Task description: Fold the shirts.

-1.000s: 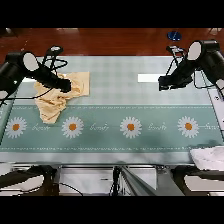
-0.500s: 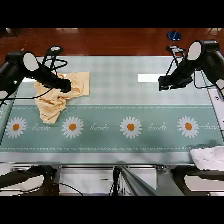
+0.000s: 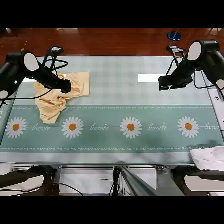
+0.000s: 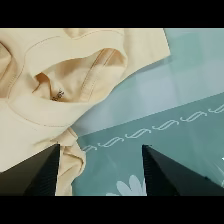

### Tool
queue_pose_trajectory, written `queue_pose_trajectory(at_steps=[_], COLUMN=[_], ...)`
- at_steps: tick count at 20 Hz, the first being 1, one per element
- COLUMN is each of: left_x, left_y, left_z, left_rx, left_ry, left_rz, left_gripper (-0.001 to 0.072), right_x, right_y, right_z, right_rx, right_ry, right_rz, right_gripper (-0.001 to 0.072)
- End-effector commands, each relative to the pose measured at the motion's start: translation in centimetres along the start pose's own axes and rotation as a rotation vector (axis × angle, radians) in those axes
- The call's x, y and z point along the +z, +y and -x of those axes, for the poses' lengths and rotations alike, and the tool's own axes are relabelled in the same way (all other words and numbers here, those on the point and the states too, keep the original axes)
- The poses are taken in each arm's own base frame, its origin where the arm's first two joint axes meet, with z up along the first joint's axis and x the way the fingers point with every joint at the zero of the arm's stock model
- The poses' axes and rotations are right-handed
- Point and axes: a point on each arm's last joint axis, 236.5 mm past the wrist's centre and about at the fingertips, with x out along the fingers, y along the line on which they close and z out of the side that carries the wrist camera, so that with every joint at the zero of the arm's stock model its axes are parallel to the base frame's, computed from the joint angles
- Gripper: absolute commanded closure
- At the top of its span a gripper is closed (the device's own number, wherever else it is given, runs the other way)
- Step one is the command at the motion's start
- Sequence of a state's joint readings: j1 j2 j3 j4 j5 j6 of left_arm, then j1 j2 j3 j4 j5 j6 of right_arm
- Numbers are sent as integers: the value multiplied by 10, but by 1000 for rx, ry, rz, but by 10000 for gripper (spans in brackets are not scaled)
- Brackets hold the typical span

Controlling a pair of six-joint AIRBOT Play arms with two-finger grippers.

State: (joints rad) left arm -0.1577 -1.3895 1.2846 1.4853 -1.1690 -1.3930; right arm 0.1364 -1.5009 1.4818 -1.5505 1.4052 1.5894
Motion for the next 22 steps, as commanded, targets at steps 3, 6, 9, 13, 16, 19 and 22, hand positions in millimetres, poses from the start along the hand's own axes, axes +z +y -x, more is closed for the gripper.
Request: queue_pose_trajectory(at_steps=[3, 6, 9, 13, 16, 19, 22], left_x=[-7, -17, -9, -2, -31, -37, -35], left_y=[2, 1, 23, 114, 148, 150, 149], left_z=[-6, -6, -3, 23, 18, -6, -37], left_rx=[3, -3, 88, 319, 250, 78, -5], left_ry=[38, 77, 49, -22, 17, 22, 29], left_rz=[-2, -2, -23, 188, 397, 515, 552], left_gripper=[114, 114, 87, -13, -13, -13, -13], right_x=[7, 7, 5, 3, 3, 3, 3], right_y=[0, 0, 0, 0, 0, 0, 0], right_z=[0, 0, 0, 0, 0, 0, 0], right_rx=[1, -2, -3, -3, -3, -3, -3], right_ry=[-29, -28, -23, -12, -14, -13, -14], right_rz=[0, 2, 25, 52, 58, 58, 58], right_gripper=[167, 168, 169, 169, 169, 169, 169])
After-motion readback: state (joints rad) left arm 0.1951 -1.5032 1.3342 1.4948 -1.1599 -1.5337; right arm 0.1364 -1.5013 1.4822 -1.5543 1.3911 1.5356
